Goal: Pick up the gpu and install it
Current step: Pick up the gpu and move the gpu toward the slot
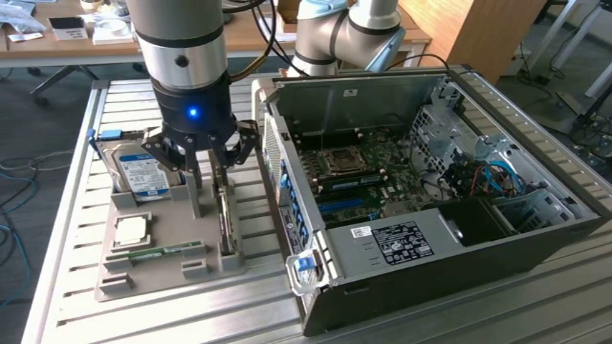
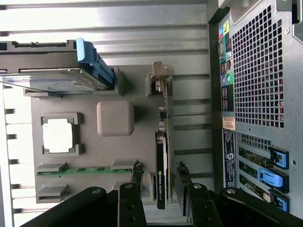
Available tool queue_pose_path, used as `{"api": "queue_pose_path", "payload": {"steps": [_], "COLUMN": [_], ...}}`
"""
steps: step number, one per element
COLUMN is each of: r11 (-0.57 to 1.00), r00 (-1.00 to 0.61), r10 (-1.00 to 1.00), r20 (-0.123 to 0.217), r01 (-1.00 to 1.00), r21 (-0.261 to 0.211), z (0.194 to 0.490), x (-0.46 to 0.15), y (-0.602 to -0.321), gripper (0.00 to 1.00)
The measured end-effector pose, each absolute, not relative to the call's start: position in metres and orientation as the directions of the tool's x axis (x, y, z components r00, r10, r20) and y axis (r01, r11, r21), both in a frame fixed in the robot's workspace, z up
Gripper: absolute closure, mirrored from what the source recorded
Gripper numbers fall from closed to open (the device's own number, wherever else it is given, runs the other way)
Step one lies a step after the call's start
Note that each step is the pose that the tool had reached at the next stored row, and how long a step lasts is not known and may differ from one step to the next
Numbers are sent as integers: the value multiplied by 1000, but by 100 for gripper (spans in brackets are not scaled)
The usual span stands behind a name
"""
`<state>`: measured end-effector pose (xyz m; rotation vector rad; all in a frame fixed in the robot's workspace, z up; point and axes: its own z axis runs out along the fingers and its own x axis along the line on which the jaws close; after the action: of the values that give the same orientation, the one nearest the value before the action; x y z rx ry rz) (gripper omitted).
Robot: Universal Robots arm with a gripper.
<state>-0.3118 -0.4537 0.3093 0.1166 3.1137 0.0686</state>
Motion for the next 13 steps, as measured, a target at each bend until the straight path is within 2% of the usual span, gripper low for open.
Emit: {"api": "queue_pose_path", "payload": {"steps": [13], "r11": [996], "r00": [-997], "r10": [75], "r20": [-23], "r01": [74], "r21": [45], "z": [303], "x": [-312], "y": [-454], "gripper": [58]}}
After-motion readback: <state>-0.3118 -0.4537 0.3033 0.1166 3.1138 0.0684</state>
